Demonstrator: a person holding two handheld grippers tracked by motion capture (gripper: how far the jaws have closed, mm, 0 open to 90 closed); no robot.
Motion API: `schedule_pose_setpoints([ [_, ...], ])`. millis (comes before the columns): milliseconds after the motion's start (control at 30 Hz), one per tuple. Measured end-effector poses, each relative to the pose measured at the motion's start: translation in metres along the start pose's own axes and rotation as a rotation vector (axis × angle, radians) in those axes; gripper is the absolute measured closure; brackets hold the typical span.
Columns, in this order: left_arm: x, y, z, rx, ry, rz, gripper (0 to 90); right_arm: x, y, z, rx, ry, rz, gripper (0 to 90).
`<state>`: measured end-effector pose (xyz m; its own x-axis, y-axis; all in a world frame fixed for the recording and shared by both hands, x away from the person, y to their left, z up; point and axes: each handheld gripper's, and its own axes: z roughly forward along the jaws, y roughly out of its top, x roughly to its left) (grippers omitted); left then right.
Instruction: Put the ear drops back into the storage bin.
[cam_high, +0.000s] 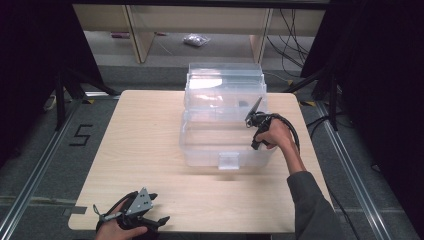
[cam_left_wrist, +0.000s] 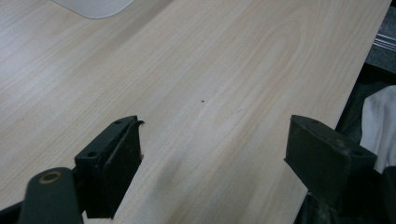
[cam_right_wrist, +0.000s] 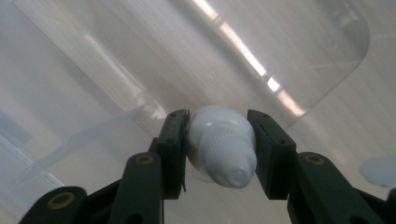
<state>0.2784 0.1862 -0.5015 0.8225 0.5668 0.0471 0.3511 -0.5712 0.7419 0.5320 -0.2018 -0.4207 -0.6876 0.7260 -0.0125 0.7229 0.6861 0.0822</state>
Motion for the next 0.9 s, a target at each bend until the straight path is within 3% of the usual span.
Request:
schedule_pose_setpoints([
  [167, 0.0, 0.0, 0.0, 0.001, 0.001, 0.002, 17.9, 0.003, 0.002, 0.001, 0.002, 0.014, 0.012, 60.1],
  [200, 0.001, 0.0, 0.0, 0.002, 0.002, 0.006, 17.8, 0.001, 0.002, 0.003, -0.002, 0.013, -0.008, 60.1],
  [333, 0.001, 0.0, -0.001, 0.004, 0.003, 0.009, 17.8, 0.0, 0.003, 0.005, -0.002, 0.013, -0.006, 60.1],
  [367, 0.001, 0.0, -0.001, 0.004, 0.003, 0.009, 17.9, 0.001, 0.003, 0.005, 0.003, 0.009, 0.013, 60.1],
  [500, 0.001, 0.0, 0.0, 0.004, 0.004, 0.008, 17.8, -0.001, 0.003, 0.008, 0.008, 0.024, -0.007, 60.1],
  [533, 0.001, 0.0, 0.0, 0.004, 0.004, 0.009, 17.8, -0.005, 0.003, 0.009, -0.014, 0.011, -0.059, 60.1],
  [567, 0.001, 0.0, 0.0, 0.004, 0.004, 0.008, 17.8, -0.001, 0.003, 0.008, 0.007, 0.015, 0.014, 60.1],
  [600, 0.001, 0.0, 0.0, 0.005, 0.002, 0.01, 17.8, 0.0, 0.002, 0.007, 0.01, 0.026, 0.034, 60.1],
  [667, 0.0, 0.0, 0.001, 0.01, 0.008, -0.006, 17.8, -0.002, 0.0, 0.011, 0.009, 0.015, 0.019, 60.1],
  [733, 0.001, 0.0, 0.0, 0.011, 0.004, 0.011, 17.8, -0.008, -0.001, 0.014, -0.016, 0.017, -0.045, 60.1],
  [767, 0.001, 0.0, 0.0, 0.011, 0.004, 0.011, 17.8, -0.008, -0.001, 0.014, -0.016, 0.017, -0.045, 60.1],
  [800, 0.001, 0.0, 0.0, 0.011, 0.004, 0.01, 17.8, -0.004, -0.002, 0.012, 0.009, 0.026, 0.031, 60.1],
  [833, 0.001, 0.0, 0.0, 0.011, 0.003, 0.011, 17.9, -0.005, -0.003, 0.014, -0.002, 0.021, 0.002, 60.1],
  [900, 0.001, 0.0, 0.0, 0.011, 0.003, 0.011, 17.8, -0.005, -0.003, 0.015, 0.004, 0.019, -0.002, 60.1],
])
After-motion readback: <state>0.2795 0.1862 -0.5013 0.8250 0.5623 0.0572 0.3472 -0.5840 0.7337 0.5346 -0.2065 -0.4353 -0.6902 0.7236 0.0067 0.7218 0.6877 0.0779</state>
